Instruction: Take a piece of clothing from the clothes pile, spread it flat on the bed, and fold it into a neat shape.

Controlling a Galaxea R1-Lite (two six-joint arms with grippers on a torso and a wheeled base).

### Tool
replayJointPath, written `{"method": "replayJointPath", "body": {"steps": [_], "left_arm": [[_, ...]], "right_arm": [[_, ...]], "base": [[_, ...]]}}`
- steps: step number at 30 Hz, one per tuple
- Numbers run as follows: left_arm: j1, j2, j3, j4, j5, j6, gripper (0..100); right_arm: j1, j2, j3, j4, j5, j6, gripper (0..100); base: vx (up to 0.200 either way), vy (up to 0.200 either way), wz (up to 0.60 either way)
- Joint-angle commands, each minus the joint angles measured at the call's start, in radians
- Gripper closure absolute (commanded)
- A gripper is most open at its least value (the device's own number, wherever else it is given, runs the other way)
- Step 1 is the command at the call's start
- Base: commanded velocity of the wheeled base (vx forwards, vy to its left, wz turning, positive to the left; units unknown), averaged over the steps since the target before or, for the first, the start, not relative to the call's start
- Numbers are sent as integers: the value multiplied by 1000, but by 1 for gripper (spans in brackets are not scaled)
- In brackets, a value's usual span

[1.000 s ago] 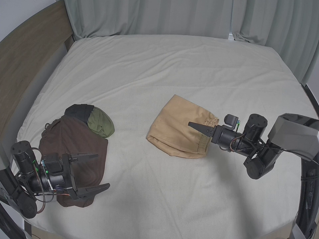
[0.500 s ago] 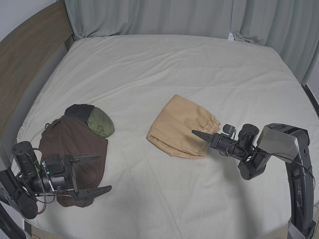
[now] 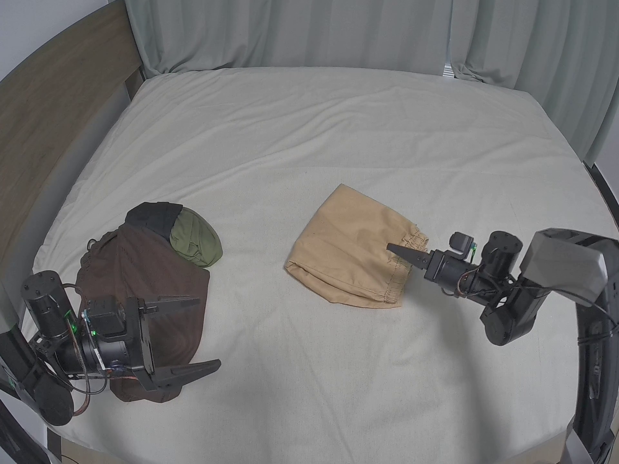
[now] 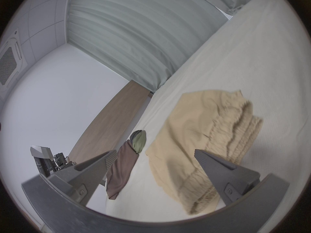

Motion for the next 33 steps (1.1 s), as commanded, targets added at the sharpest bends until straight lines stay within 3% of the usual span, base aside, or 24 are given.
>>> {"method": "replayJointPath", "body": {"steps": [1,7,10,13,16,17,25,33], "left_arm": [[-101,-122,-22,-1,3,-95,0],[-187,-247,33,0,46,-138,0],[-214,-283,73,4,71,-139,0],[-228,-303,121,36,68,-95,0],[-229,-308,121,46,66,-86,0],[-256,-371,121,123,45,-54,0],[-335,-536,121,362,74,25,0],[-300,-794,121,609,188,8,0]], "right_arm": [[-1,-444,277,1,1,-89,0],[-33,-783,558,27,-1,-224,0],[-64,-884,621,64,-1,-268,0],[-164,-1090,733,211,1,-374,0],[-175,-1110,745,223,1,-383,0],[-225,-1286,819,306,2,-439,0],[-221,-1703,802,619,2,-446,0],[-185,-2124,771,1027,39,-448,0]], "base": [[0,0,0],[0,0,0],[0,0,0],[0,0,0],[0,0,0],[0,0,0],[0,0,0],[0,0,0]]}}
